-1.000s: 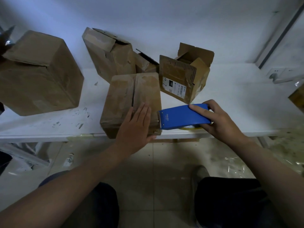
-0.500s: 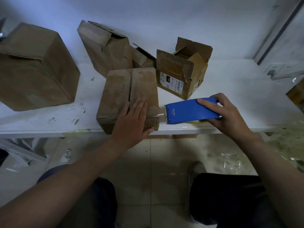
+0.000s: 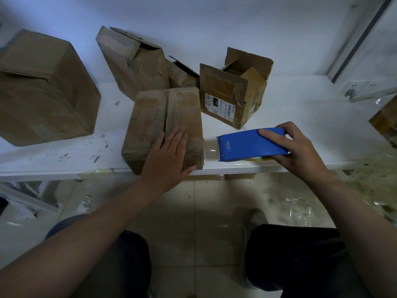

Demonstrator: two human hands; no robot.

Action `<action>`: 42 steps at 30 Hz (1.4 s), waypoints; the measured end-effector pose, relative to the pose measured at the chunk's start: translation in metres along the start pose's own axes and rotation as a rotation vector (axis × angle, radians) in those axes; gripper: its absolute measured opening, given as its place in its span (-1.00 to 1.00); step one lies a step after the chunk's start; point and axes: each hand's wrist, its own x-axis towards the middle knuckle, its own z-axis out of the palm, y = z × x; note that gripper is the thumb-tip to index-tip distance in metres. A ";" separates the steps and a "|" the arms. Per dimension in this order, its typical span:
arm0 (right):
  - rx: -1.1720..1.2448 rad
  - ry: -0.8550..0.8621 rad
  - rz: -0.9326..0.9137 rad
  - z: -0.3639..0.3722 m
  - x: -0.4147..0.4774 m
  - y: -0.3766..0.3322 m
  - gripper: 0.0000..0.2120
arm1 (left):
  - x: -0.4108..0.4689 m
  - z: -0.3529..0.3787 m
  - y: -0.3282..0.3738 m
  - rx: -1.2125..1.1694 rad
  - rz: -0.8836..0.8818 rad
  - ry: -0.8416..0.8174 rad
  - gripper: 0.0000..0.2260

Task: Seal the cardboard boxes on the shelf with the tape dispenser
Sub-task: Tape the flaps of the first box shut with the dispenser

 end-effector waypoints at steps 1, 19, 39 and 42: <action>-0.003 -0.013 0.011 0.000 -0.001 0.000 -0.38 | 0.000 0.000 0.000 -0.002 0.000 -0.002 -0.14; -0.115 -0.215 0.266 0.000 0.035 -0.047 -0.38 | 0.001 -0.001 0.003 -0.023 -0.017 -0.004 -0.10; -0.144 -0.607 0.539 0.002 0.055 -0.072 -0.49 | -0.001 -0.004 -0.002 -0.007 0.040 -0.068 -0.09; 0.032 -0.716 0.669 0.003 0.045 -0.069 -0.50 | -0.001 -0.006 -0.003 -0.008 0.043 -0.068 -0.12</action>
